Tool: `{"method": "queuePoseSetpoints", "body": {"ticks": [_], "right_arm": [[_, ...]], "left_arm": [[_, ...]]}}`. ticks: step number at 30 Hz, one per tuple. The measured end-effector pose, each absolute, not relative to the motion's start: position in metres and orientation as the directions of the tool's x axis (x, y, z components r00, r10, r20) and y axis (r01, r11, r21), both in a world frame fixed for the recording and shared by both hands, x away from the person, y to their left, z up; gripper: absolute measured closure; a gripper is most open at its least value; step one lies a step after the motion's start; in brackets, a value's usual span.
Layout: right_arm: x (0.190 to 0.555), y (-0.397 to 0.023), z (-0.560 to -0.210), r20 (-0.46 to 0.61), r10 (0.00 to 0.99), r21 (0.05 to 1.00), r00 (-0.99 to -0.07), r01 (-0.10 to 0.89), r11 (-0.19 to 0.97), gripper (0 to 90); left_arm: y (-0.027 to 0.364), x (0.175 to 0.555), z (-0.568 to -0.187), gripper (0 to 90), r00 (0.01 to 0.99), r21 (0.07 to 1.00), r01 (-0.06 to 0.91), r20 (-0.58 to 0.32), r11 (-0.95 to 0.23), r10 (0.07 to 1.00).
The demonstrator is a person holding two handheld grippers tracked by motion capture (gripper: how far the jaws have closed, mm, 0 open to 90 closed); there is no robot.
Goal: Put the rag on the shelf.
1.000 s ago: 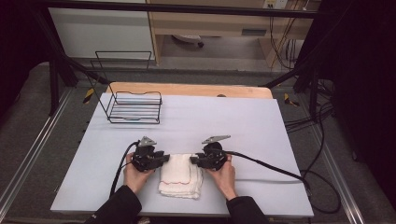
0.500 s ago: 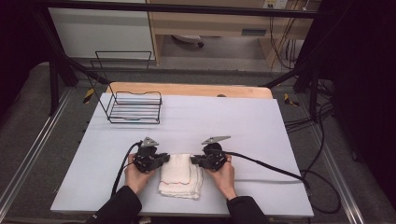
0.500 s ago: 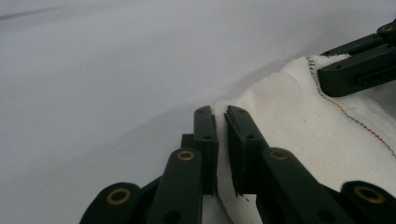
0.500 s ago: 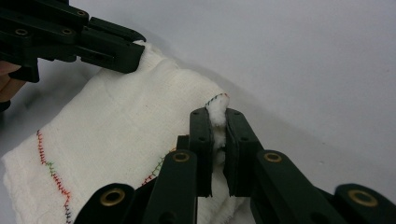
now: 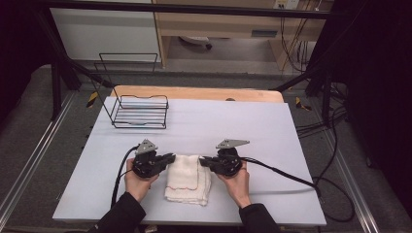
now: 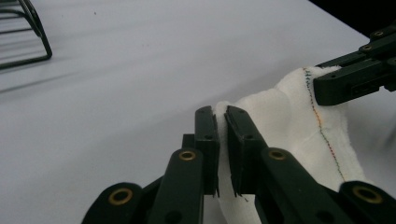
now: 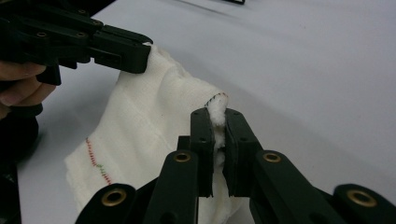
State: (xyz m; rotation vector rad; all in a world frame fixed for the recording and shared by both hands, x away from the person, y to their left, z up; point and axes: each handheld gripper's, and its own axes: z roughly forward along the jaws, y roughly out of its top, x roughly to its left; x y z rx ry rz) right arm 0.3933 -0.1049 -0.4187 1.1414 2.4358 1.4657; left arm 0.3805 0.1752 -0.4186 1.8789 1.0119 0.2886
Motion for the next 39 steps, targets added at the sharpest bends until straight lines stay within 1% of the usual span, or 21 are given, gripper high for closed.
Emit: {"method": "queuePoseSetpoints", "body": {"ticks": [5, 13, 23, 29, 33, 39], "right_arm": [[0.39, -0.107, -0.412, 0.277, 0.62, 0.811, -0.734, 0.524, 0.259, 83.8], [0.383, -0.11, -0.398, 0.248, 0.616, 0.851, -0.748, 0.472, 0.23, 83.8], [0.373, -0.108, -0.379, 0.203, 0.617, 0.899, -0.76, 0.395, 0.191, 83.8], [0.37, -0.108, -0.371, 0.172, 0.622, 0.914, -0.764, 0.36, 0.188, 83.8], [0.368, -0.108, -0.364, 0.159, 0.623, 0.925, -0.766, 0.336, 0.177, 83.7], [0.365, -0.11, -0.357, 0.141, 0.629, 0.944, -0.764, 0.295, 0.147, 83.8]], "left_arm": [[0.174, 0.373, -0.408, 83.2, 0.639, 0.853, 0.479, -0.175, -0.209, 0.749], [0.177, 0.368, -0.397, 83.2, 0.639, 0.876, 0.453, -0.188, -0.168, 0.746], [0.183, 0.36, -0.38, 83.2, 0.643, 0.909, 0.399, -0.184, -0.12, 0.743], [0.182, 0.356, -0.372, 83.2, 0.648, 0.922, 0.368, -0.158, -0.124, 0.745], [0.183, 0.355, -0.366, 83.1, 0.649, 0.931, 0.351, -0.161, -0.105, 0.743], [0.183, 0.35, -0.358, 83.1, 0.656, 0.953, 0.291, -0.137, -0.081, 0.743]]}}
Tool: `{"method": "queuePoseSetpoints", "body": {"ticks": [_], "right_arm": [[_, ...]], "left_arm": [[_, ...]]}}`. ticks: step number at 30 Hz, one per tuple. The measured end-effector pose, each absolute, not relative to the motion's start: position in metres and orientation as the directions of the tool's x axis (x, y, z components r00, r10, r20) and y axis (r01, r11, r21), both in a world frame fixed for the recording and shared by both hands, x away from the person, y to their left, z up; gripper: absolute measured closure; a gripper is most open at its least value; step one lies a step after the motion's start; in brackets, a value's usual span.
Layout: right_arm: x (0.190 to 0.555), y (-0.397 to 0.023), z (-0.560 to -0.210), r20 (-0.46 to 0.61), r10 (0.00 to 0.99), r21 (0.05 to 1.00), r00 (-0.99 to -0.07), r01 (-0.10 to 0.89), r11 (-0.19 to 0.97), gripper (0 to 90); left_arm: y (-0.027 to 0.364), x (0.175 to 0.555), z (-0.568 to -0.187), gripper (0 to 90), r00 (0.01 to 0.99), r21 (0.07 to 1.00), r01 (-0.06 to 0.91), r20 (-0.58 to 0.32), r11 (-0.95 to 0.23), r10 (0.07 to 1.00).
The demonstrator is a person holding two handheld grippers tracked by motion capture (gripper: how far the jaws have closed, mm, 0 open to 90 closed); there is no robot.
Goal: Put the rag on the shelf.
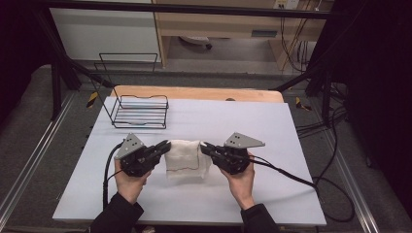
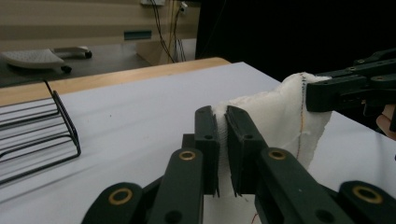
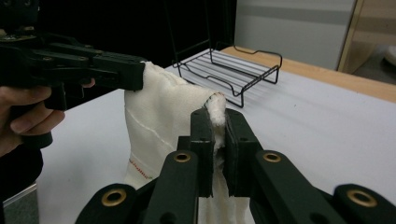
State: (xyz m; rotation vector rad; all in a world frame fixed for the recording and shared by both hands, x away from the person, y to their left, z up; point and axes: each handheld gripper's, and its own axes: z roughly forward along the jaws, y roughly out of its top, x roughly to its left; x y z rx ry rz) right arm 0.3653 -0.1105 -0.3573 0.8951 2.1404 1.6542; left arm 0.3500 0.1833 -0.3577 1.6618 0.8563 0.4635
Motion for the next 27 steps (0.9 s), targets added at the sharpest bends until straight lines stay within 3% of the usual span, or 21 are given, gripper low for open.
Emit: {"method": "queuePoseSetpoints", "body": {"ticks": [27], "right_arm": [[0.373, -0.077, -0.317, 0.065, 0.647, 0.986, -0.76, 0.148, 0.074, 83.7]], "left_arm": [[0.214, 0.355, -0.318, 83.2, 0.611, 0.983, 0.183, -0.13, 0.021, 0.781]]}}
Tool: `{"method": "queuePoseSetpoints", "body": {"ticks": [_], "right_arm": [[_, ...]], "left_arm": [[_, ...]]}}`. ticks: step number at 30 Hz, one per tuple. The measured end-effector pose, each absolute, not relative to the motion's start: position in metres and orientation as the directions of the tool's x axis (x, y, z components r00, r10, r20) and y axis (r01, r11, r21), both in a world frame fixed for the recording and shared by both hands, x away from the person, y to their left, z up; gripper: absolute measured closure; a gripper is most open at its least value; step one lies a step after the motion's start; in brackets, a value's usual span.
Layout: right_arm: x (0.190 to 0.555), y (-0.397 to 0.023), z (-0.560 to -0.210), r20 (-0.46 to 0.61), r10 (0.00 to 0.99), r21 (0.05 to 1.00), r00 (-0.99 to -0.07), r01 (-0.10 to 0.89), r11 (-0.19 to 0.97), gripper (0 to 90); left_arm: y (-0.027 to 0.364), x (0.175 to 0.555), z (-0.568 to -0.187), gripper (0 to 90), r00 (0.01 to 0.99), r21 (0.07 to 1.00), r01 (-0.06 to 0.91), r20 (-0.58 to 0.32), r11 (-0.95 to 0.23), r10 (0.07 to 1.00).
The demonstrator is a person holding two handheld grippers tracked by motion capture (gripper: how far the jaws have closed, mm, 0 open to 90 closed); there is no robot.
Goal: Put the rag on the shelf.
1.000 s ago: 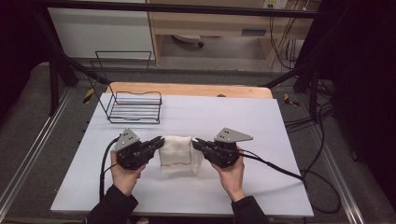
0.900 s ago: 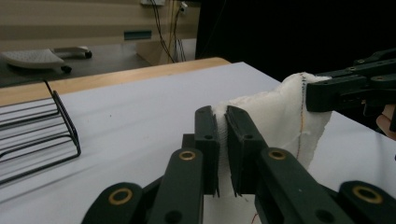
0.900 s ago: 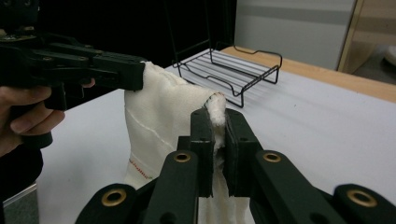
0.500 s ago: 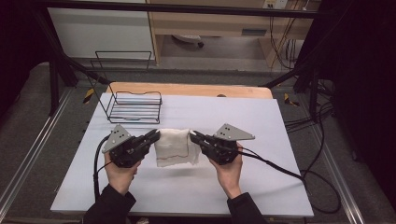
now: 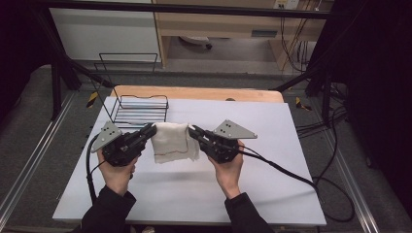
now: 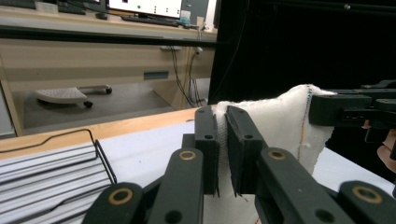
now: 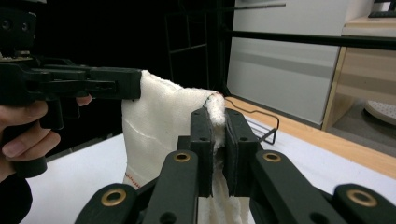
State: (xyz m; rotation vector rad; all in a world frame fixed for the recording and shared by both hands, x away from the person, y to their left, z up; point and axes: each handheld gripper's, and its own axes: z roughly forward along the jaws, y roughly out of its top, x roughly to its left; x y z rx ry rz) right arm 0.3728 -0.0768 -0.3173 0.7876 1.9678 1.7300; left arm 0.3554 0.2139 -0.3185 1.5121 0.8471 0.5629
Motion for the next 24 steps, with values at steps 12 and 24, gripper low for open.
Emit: {"method": "queuePoseSetpoints", "body": {"ticks": [12, 24], "right_arm": [[0.383, -0.064, -0.302, 0.073, 0.652, 0.991, -0.755, 0.129, 0.038, 83.7], [0.392, -0.049, -0.283, 0.046, 0.657, 0.996, -0.752, 0.088, 0.03, 83.7]], "left_arm": [[0.222, 0.365, -0.303, 83.2, 0.588, 0.987, 0.155, -0.121, 0.035, 0.8], [0.233, 0.373, -0.286, 83.2, 0.568, 0.991, 0.117, -0.114, 0.057, 0.815]]}}
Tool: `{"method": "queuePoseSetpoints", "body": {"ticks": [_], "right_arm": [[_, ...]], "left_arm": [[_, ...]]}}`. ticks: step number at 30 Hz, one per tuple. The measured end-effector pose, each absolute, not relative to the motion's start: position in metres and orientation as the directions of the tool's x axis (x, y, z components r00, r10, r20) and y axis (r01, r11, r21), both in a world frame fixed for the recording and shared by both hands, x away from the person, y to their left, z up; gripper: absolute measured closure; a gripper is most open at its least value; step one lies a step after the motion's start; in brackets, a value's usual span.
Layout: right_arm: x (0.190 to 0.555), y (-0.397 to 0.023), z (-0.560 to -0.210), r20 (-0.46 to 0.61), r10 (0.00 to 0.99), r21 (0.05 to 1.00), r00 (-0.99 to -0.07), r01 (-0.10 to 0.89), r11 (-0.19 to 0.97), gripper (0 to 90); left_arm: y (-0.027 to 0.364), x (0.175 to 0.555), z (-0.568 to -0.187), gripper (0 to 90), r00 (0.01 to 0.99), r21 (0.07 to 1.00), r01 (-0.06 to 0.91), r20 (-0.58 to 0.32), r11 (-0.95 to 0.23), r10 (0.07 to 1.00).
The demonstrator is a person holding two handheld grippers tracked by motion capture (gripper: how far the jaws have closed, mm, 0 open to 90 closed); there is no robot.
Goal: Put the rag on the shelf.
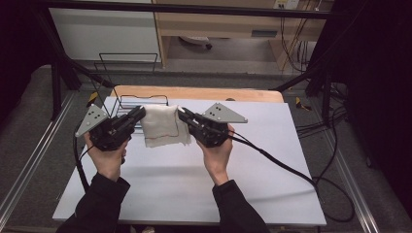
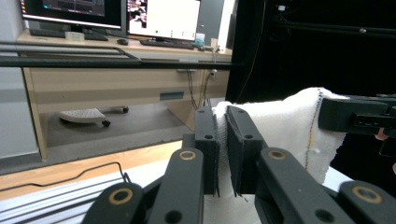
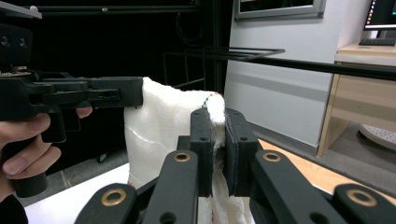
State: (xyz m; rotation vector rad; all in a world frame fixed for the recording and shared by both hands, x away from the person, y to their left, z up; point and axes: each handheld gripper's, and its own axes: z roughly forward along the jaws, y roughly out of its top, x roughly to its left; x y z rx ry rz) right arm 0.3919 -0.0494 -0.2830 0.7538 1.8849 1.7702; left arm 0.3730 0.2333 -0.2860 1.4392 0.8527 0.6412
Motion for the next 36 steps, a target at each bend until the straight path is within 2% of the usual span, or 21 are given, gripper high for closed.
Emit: {"method": "queuePoseSetpoints", "body": {"ticks": [36], "right_arm": [[0.422, -0.005, -0.227, 0.003, 0.672, 1.0, -0.741, -0.016, -0.023, 83.7]], "left_arm": [[0.266, 0.398, -0.231, 83.2, 0.509, 0.994, 0.005, -0.096, 0.108, 0.855]]}}
